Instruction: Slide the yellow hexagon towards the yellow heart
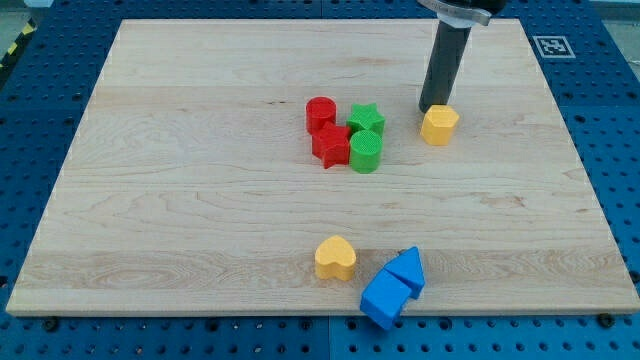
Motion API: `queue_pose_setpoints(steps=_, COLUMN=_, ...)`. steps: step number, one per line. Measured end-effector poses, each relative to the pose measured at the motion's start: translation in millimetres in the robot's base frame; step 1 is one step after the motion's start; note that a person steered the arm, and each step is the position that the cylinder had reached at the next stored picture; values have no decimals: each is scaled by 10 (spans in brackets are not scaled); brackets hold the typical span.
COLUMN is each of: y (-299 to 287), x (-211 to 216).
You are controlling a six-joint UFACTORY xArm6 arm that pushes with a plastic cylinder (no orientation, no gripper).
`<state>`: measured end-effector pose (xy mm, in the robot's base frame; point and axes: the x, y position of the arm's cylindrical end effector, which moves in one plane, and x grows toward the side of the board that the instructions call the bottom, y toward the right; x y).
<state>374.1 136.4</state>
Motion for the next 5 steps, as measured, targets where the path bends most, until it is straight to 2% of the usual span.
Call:
queue_pose_setpoints(steps=1, y=0, x=1)
queue_pose_setpoints(steps=5, y=350, x=536)
